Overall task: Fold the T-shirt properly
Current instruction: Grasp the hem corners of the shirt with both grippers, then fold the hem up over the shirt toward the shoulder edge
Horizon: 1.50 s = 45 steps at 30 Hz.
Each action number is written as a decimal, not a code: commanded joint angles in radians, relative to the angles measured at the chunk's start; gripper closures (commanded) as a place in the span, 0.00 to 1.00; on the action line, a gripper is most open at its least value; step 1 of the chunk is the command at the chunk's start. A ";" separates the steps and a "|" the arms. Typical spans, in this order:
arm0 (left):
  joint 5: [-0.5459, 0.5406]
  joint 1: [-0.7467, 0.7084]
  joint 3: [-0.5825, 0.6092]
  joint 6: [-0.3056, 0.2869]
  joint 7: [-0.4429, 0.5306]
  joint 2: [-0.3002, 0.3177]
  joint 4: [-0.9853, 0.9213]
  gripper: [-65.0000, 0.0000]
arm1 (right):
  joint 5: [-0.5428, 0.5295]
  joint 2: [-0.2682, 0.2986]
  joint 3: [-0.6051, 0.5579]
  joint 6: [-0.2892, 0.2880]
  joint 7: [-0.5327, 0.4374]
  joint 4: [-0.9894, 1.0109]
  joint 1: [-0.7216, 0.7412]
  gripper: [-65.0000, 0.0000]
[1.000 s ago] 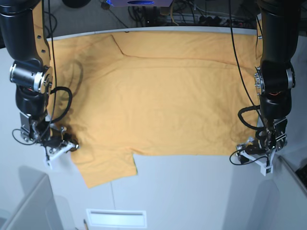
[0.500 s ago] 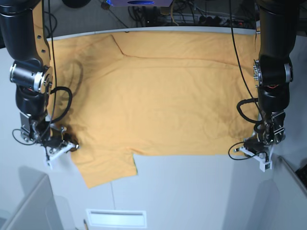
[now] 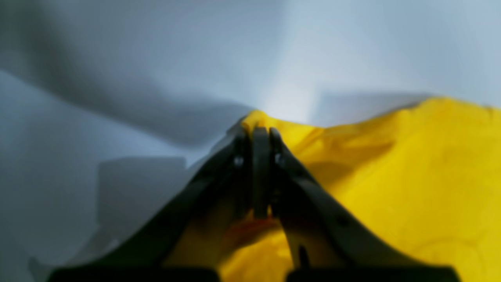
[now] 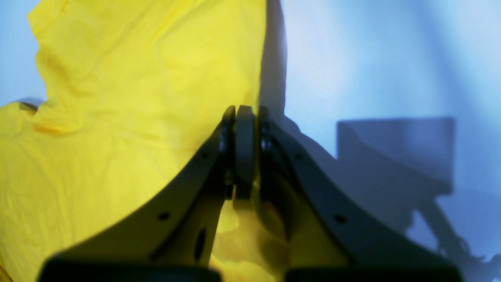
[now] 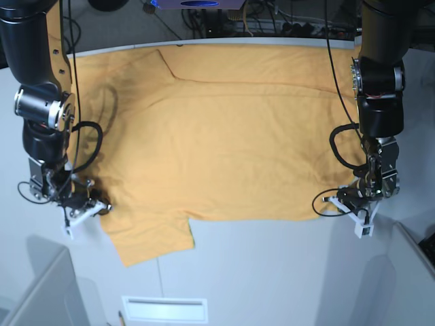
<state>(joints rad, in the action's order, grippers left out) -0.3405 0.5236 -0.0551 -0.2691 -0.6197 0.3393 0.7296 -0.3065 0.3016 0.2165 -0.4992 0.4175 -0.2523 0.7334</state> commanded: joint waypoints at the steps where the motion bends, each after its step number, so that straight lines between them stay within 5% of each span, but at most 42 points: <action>1: 0.013 0.003 0.004 -0.003 -0.047 0.007 0.029 1.00 | 0.016 0.014 -0.001 0.006 0.002 -0.006 0.022 1.00; 11: 0.011 -0.029 -0.021 -0.003 -0.049 0.008 0.166 1.00 | 0.017 0.017 -0.007 0.006 0.025 -0.221 -0.059 1.00; 23: 0.013 -0.121 -0.193 -0.003 -0.280 0.004 0.486 1.00 | 0.019 0.017 -0.007 0.004 0.054 -0.393 -0.114 1.00; 33: 0.011 -0.185 -0.246 -0.003 -0.362 0.002 0.663 1.00 | 0.019 0.018 -0.009 0.000 0.056 -0.439 -0.142 1.00; 40: -0.165 -0.253 -0.331 -0.003 -0.366 0.008 0.724 1.00 | 0.017 0.018 0.001 0.000 0.073 -0.440 -0.165 1.00; 45: -0.191 -0.311 -0.343 -0.003 -0.366 0.008 0.760 1.00 | 0.013 0.020 0.001 -0.002 0.076 -0.493 -0.186 1.00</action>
<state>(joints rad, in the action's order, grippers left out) -0.5236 0.1875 -0.3916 -0.2699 -1.0065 0.3283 1.4666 -0.2806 0.3016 0.2119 -0.4942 0.5179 -0.7261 0.5159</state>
